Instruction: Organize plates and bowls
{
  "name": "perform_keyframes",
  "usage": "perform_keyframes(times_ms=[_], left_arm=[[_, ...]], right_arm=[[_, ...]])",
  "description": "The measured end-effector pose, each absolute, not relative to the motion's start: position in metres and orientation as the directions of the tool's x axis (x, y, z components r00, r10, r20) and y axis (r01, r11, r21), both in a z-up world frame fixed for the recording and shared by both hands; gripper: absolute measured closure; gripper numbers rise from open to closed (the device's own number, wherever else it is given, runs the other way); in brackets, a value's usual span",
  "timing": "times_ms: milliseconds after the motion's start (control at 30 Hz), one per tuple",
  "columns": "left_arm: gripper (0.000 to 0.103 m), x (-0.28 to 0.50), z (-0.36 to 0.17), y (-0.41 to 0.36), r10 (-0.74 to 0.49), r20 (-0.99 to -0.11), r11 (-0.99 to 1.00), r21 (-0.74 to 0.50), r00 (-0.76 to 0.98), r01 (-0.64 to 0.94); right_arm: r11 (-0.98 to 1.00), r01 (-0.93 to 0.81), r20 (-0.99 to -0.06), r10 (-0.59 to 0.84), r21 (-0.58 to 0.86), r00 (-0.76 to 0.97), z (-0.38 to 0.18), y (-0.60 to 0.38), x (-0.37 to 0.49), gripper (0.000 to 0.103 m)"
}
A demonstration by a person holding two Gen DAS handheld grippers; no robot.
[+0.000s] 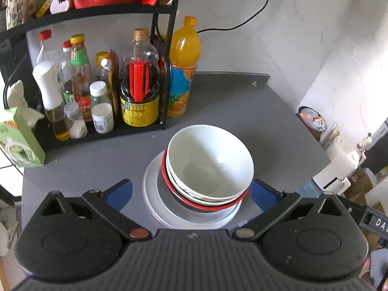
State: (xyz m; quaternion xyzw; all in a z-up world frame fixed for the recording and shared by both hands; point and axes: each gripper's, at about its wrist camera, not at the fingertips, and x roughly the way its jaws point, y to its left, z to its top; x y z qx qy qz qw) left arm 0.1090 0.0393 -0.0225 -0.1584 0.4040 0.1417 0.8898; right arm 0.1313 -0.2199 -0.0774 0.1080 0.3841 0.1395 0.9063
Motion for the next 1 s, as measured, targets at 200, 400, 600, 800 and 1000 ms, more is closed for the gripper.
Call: perform_keyframes(times_ms=[200,400,600,800,1000], left_arm=[[0.0,0.102,-0.009,0.052,0.087,-0.747,0.933,-0.17,0.659,-0.316],[0.0,0.097,0.0,0.057,0.027,-0.737,0.957,-0.176,0.675,-0.231],[0.0,0.091,0.006,0.06,-0.014,-0.736,0.975,-0.161,0.677,-0.155],[0.001,0.08,0.014,0.061,-0.033,-0.728,0.986,-0.137,0.685,-0.098],[0.0,0.066,0.018,0.064,-0.053,-0.721,0.988,-0.14,0.691,-0.07]], right_arm=[[0.959,-0.103,-0.667,0.258,0.264,0.699,-0.063,-0.213,0.115,0.0],[0.974,-0.048,-0.663,0.185,0.22,0.726,-0.05,-0.206,0.09,0.0],[0.981,-0.011,-0.648,0.137,0.195,0.749,-0.039,-0.199,0.063,0.0],[0.978,0.043,-0.644,0.101,0.204,0.758,-0.032,-0.205,0.041,0.0],[0.986,0.067,-0.641,0.049,0.156,0.766,-0.027,-0.198,0.022,0.0]])
